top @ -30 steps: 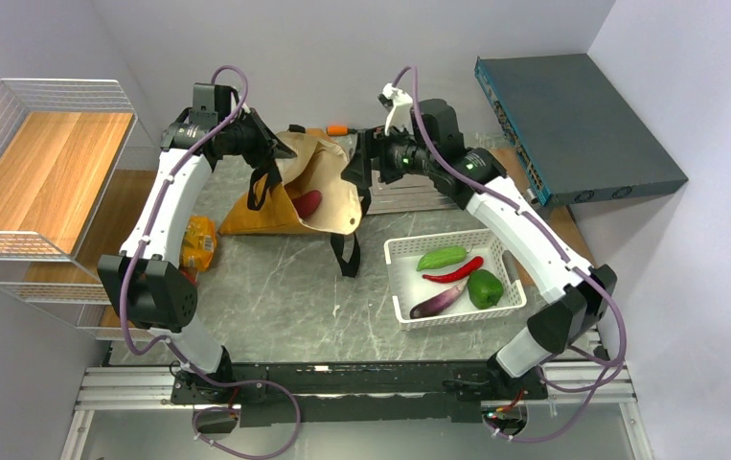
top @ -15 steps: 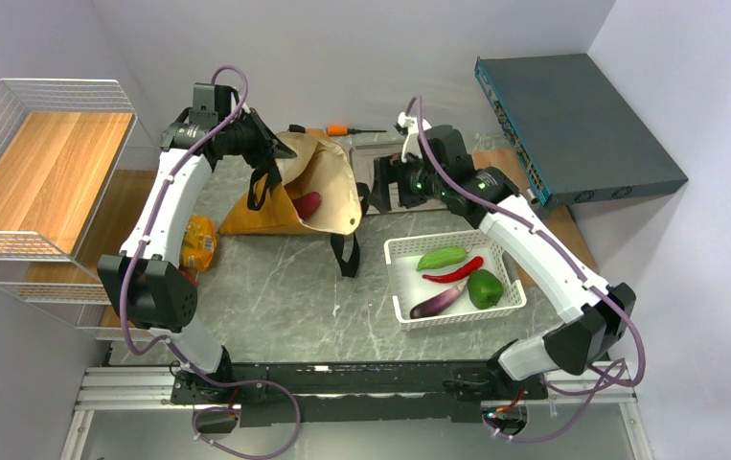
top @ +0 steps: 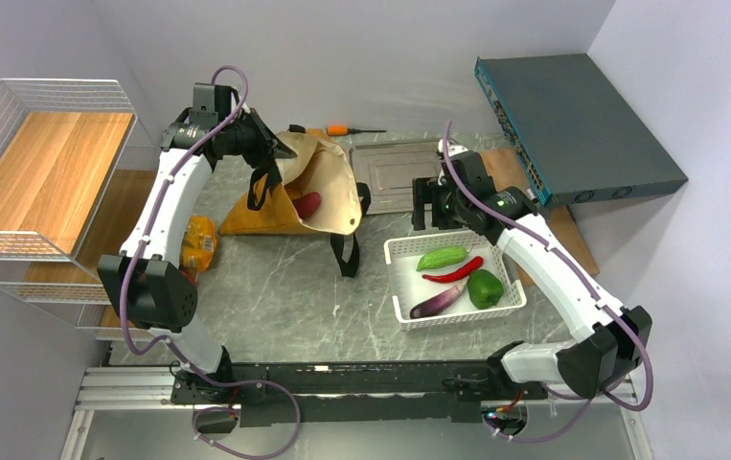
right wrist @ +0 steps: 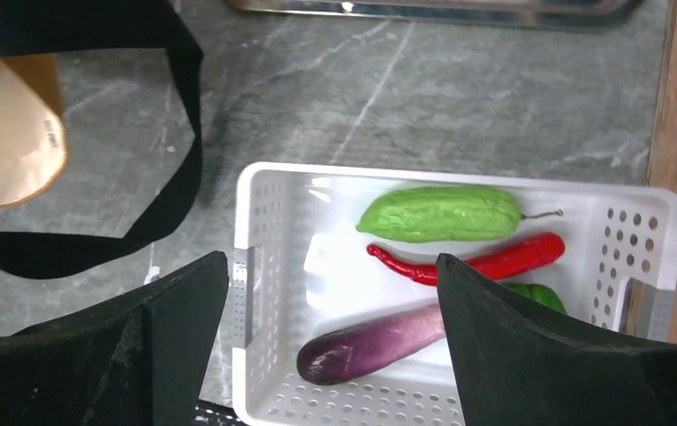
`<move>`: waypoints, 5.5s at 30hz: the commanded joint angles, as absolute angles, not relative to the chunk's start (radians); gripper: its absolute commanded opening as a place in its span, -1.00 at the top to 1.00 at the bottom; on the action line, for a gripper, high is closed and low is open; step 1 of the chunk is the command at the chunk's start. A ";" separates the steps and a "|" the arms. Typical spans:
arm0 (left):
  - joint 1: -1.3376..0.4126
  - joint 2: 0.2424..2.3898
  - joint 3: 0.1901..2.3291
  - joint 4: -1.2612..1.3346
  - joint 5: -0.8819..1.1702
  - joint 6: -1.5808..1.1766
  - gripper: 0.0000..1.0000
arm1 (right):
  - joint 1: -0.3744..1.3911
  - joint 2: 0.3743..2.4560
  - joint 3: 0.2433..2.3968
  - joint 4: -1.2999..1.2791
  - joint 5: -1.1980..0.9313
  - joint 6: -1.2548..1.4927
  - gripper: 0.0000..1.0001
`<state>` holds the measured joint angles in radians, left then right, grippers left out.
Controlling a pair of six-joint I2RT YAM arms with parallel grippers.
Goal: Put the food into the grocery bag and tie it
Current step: Place the fake vegetable into the grocery bag, then pick up the fake vegetable from the bin, then place the fake vegetable into the grocery bag.
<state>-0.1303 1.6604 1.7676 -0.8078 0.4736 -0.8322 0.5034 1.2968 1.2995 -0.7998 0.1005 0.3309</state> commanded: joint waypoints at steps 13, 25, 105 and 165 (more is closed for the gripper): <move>-0.129 1.636 1.780 -0.762 0.511 -0.840 1.00 | 0.355 1.255 1.127 -0.868 0.192 0.449 -0.60; -0.130 1.632 1.776 -0.763 0.511 -0.838 1.00 | 0.256 1.248 0.992 -0.796 0.201 0.461 -0.40; -0.120 1.643 1.788 -0.765 0.503 -0.833 1.00 | 0.069 1.439 0.978 -0.623 0.045 0.367 0.60; -0.110 1.599 1.752 -0.727 0.529 -0.852 1.00 | 0.530 1.411 1.247 0.399 -0.334 0.259 0.82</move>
